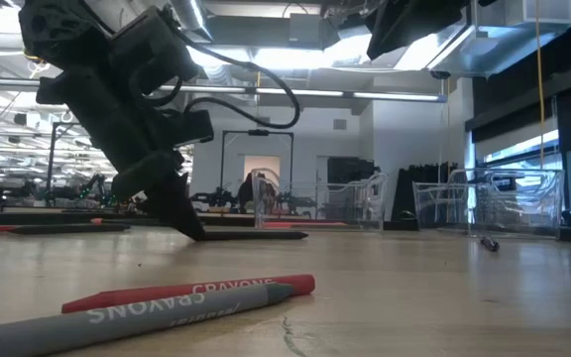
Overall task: Sort crayons/erasers/pens/pencils in bins
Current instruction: Put the center black pen into the bottom right transparent bin
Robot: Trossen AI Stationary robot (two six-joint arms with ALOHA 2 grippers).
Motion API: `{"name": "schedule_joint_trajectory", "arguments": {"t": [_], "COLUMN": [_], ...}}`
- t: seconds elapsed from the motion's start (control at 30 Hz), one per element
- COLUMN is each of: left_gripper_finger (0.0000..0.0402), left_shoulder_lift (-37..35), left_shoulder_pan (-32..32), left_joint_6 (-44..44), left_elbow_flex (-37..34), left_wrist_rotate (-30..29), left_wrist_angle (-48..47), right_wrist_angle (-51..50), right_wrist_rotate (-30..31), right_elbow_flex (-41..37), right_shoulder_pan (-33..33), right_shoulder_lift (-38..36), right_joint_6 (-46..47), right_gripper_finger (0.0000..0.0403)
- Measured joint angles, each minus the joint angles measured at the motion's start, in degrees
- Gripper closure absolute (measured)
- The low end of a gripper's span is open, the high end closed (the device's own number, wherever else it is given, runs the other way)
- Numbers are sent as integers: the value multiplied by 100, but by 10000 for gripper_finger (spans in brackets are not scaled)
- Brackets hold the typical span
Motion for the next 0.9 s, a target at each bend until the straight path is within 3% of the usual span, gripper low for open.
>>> {"name": "schedule_joint_trajectory", "arguments": {"t": [0.53,0.9], "left_gripper_finger": [308,365], "left_shoulder_lift": [6,9], "left_shoulder_pan": [2,2], "left_joint_6": [-256,-259], "left_elbow_flex": [2,0], "left_wrist_rotate": [-4,23], "left_wrist_angle": [-127,-127], "right_wrist_angle": [-1,-1], "right_wrist_rotate": [0,0], "right_elbow_flex": [0,0], "right_shoulder_pan": [0,0], "right_shoulder_lift": [0,0], "right_joint_6": [0,0], "right_gripper_finger": [289,289]}}
